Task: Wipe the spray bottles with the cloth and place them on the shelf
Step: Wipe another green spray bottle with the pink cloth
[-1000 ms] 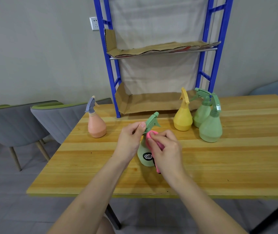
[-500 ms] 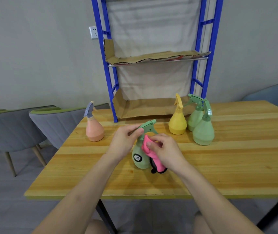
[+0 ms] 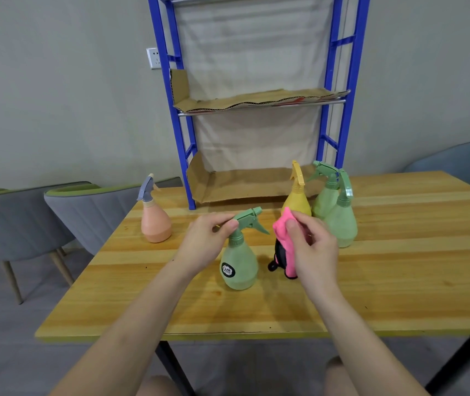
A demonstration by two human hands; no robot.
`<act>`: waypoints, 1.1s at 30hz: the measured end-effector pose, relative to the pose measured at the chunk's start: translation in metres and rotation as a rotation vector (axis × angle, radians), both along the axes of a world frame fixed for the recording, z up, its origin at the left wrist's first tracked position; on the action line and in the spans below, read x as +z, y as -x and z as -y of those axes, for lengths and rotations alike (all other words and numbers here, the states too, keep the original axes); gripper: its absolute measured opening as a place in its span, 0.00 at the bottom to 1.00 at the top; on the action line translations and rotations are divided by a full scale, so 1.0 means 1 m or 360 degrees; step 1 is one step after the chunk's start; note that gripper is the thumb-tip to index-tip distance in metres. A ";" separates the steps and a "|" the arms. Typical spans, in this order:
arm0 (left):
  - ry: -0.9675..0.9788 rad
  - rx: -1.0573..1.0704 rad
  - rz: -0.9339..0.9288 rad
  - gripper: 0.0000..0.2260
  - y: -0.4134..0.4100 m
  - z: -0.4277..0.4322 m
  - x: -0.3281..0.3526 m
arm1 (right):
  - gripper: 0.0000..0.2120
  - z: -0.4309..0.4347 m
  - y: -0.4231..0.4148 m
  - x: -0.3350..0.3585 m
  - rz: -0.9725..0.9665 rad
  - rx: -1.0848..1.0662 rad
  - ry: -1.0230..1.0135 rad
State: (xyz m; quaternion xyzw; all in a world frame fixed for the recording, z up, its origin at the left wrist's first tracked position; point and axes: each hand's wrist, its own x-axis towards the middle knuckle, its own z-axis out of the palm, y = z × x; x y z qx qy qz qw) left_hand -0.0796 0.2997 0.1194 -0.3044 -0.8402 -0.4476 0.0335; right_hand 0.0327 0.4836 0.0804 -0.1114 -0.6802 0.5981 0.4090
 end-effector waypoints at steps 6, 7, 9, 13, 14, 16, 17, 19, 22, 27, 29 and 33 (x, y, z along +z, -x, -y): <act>0.0014 -0.0005 -0.0076 0.11 0.004 -0.001 -0.003 | 0.17 0.018 0.029 -0.007 0.0065 0.0426 -0.0065; 0.0017 -0.0003 -0.0089 0.11 0.004 -0.002 -0.004 | 0.17 0.016 0.034 -0.011 0.0134 0.0429 -0.0133; 0.0021 0.0012 -0.0100 0.11 0.004 -0.003 -0.005 | 0.13 0.010 0.041 -0.019 0.0244 0.0376 -0.0356; 0.0031 0.0006 -0.0064 0.11 0.005 -0.001 -0.006 | 0.06 -0.002 0.048 -0.022 0.0360 0.0414 -0.0704; 0.0041 -0.0002 -0.0055 0.11 0.005 0.000 -0.006 | 0.06 -0.006 0.048 -0.020 0.0389 0.0457 -0.0734; 0.0051 -0.0004 -0.0065 0.11 0.006 0.001 -0.004 | 0.06 -0.014 0.046 -0.013 0.0454 0.0651 -0.0586; 0.0049 0.0002 -0.0072 0.11 0.006 0.001 -0.004 | 0.07 -0.017 0.044 -0.009 0.0483 0.0797 -0.0435; 0.0048 0.0003 -0.0067 0.11 0.006 0.001 -0.004 | 0.10 -0.024 0.042 -0.005 0.0538 0.1084 -0.0109; 0.0063 -0.0033 -0.0034 0.11 0.005 0.003 -0.004 | 0.14 -0.029 0.043 0.001 0.0597 0.1274 0.0268; 0.0073 -0.0025 -0.0051 0.12 0.004 0.003 -0.003 | 0.12 -0.025 0.047 0.004 0.0611 0.1306 0.0803; 0.0079 -0.0019 -0.0061 0.12 0.004 0.003 -0.004 | 0.13 -0.028 0.046 0.003 0.0646 0.1316 0.0951; 0.0086 -0.0005 -0.0068 0.12 0.004 0.003 -0.005 | 0.15 -0.036 0.043 0.001 0.0751 0.1267 0.1044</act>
